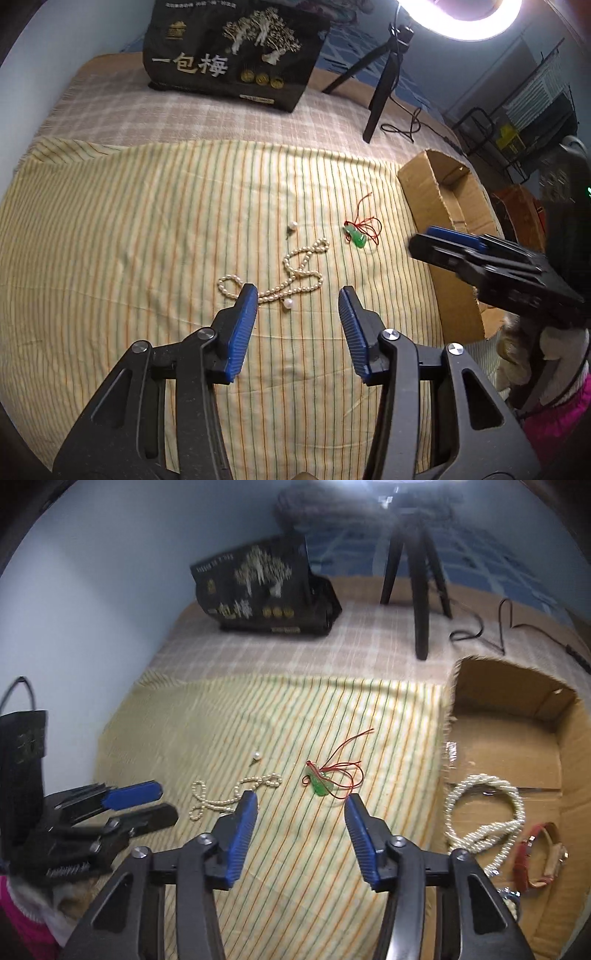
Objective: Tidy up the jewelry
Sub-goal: 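Move both tools back toward the thin pearl strand and jade pendant, then close right tool on the jade pendant while left tool grasps the thin pearl strand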
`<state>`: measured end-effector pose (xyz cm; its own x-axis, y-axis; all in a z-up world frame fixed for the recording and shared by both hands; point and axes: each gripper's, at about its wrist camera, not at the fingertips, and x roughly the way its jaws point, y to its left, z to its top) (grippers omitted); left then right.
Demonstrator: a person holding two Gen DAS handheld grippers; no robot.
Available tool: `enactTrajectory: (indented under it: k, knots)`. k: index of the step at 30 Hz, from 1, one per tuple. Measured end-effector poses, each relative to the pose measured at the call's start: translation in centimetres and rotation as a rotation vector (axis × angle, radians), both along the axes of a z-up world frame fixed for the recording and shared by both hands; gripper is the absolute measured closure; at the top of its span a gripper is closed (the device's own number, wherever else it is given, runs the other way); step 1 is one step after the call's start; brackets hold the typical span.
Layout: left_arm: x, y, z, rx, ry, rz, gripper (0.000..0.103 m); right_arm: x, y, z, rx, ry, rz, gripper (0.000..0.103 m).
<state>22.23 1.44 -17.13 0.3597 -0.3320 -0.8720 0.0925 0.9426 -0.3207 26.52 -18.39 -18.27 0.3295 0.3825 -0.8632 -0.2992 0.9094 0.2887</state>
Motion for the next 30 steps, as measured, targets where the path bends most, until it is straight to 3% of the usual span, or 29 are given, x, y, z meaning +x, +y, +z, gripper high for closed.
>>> enactTrajectory:
  k: [4,30]
  knots:
    - [0.5,-0.2,-0.7,-0.001,0.016,-0.007,0.057,1.3,1.0,-1.3,-0.037,0.024,0.003,0.062]
    - [4.2,-2.3,-5.3,0.018,0.116,-0.026,0.06,4.6,2.3,-5.7,-0.094,0.082,-0.005,0.068]
